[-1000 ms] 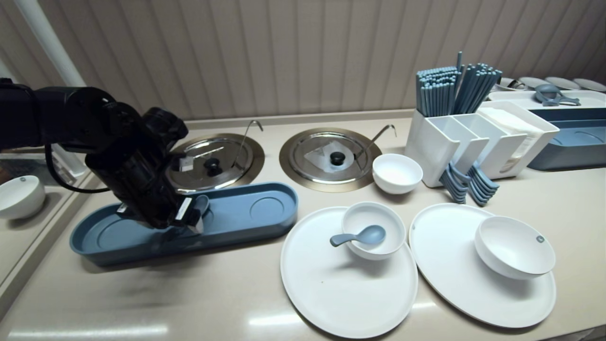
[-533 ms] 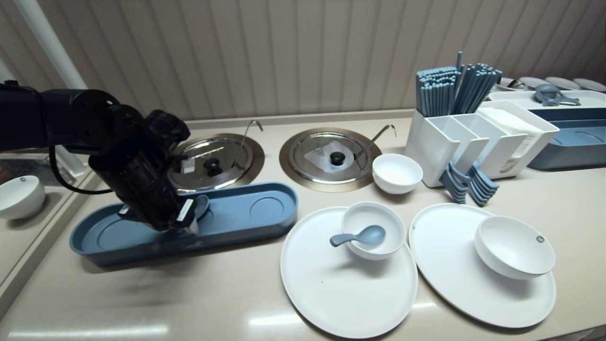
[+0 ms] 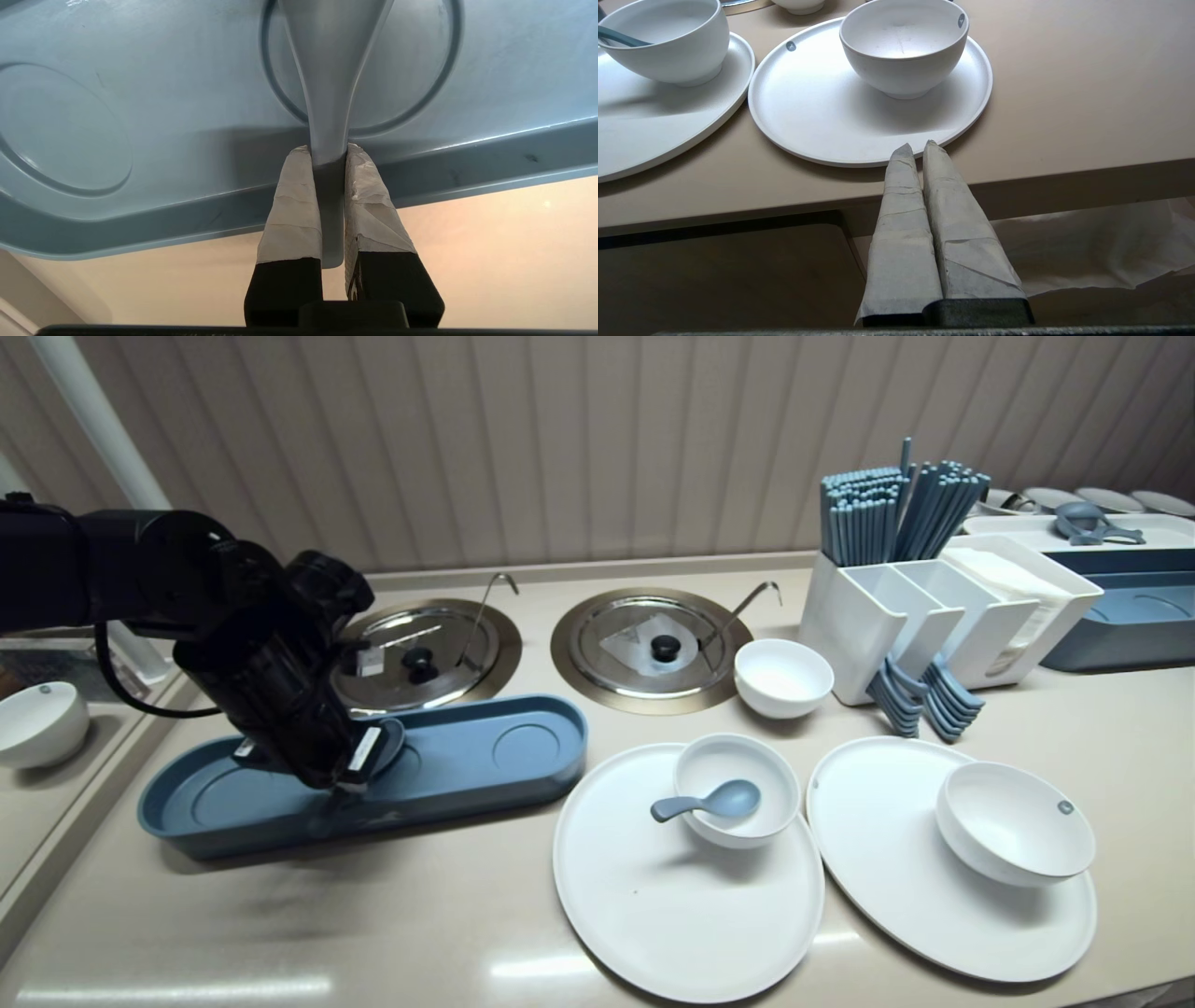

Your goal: Pick the spoon and place it in the bowl

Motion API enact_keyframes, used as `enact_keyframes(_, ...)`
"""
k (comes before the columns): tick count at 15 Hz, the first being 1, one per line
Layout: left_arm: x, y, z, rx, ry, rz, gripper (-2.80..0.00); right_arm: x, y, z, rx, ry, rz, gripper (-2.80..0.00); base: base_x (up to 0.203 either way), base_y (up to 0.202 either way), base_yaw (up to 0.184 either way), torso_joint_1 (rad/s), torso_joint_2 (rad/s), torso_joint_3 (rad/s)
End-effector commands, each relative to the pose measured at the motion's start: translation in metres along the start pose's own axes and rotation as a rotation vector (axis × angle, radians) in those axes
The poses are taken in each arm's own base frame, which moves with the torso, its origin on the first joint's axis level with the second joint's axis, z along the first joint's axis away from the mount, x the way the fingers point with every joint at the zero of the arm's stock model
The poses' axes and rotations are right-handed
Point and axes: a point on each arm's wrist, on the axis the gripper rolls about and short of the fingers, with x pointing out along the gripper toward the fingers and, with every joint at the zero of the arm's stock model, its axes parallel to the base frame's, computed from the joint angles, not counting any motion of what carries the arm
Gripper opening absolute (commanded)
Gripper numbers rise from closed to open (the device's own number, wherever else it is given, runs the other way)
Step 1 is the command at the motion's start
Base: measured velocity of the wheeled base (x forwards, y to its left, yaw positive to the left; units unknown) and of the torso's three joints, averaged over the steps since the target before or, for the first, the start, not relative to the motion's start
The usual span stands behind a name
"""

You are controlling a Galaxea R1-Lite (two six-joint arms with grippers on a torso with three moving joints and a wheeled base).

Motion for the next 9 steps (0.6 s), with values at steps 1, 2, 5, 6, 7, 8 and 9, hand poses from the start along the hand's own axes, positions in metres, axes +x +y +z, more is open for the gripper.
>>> enact_keyframes(1, -0.005, 0.001, -0.001, -0.003, -0.009, 0.001, -2.80, 0.000, 0.000, 0.000, 0.000, 0.001, 0.000, -2.80, 0.000, 0.000, 0.000, 0.000, 0.00, 0.000)
enact_keyframes(2, -0.009, 0.001, -0.002, -0.009, -0.023, 0.000, -2.80, 0.000, 0.000, 0.000, 0.000, 0.001, 0.000, -2.80, 0.000, 0.000, 0.000, 0.000, 0.00, 0.000)
enact_keyframes(5, -0.039, 0.006, -0.008, -0.025, -0.110, -0.010, -2.80, 0.000, 0.000, 0.000, 0.000, 0.001, 0.000, -2.80, 0.000, 0.000, 0.000, 0.000, 0.00, 0.000)
enact_keyframes(6, -0.051, 0.007, -0.012, -0.027, -0.140, -0.012, -2.80, 0.000, 0.000, 0.000, 0.000, 0.001, -0.001, -2.80, 0.000, 0.000, 0.000, 0.000, 0.00, 0.000)
enact_keyframes(7, -0.062, 0.009, -0.017, -0.025, -0.168, -0.017, -2.80, 0.000, 0.000, 0.000, 0.000, 0.001, 0.000, -2.80, 0.000, 0.000, 0.000, 0.000, 0.00, 0.000)
enact_keyframes(8, -0.070, 0.010, -0.022, -0.021, -0.184, -0.030, -2.80, 0.000, 0.000, 0.000, 0.000, 0.000, 0.000, -2.80, 0.000, 0.000, 0.000, 0.000, 0.00, 0.000)
enact_keyframes(9, -0.076, 0.010, -0.025, -0.013, -0.195, -0.050, -2.80, 0.000, 0.000, 0.000, 0.000, 0.001, 0.000, -2.80, 0.000, 0.000, 0.000, 0.000, 0.00, 0.000)
